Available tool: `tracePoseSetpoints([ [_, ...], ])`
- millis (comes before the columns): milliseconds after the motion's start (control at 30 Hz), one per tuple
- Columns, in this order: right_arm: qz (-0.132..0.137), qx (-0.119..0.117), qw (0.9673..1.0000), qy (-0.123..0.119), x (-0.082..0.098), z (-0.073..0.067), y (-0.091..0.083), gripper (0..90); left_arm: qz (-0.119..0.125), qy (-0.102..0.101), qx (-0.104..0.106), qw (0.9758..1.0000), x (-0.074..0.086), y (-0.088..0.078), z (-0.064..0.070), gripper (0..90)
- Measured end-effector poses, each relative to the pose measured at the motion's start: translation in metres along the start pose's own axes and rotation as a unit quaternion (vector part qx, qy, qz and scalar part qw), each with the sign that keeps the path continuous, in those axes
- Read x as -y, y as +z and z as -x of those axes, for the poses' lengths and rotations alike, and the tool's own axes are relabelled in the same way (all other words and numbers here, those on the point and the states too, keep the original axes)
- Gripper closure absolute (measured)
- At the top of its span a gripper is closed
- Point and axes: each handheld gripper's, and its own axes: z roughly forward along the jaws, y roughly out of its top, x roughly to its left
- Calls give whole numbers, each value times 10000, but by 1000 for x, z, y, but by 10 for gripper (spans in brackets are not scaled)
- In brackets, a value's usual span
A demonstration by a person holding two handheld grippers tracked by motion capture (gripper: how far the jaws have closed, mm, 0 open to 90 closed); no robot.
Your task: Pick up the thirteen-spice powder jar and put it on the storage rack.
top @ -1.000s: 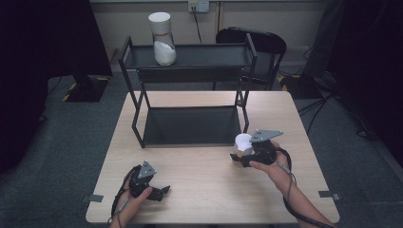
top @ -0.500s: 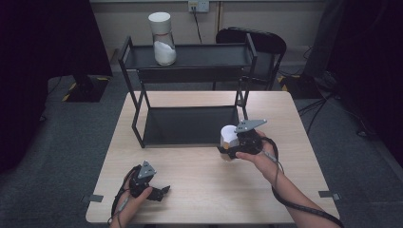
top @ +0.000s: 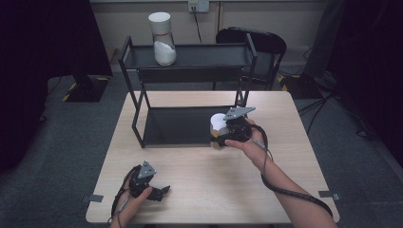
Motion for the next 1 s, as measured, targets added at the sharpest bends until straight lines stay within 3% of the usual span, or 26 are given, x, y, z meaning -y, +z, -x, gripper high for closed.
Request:
tracePoseSetpoints([
  [233,-83,34,10000,-4,-16,6,7,302,0,-1,0,10000,0,0,0,0],
  [400,-1,65,10000,17,-27,14,8,301,-11,3,3,10000,0,0,0,0],
  [1000,84,297,9995,13,-66,29,-2,302,10,-14,-2,10000,0,0,0,0],
])
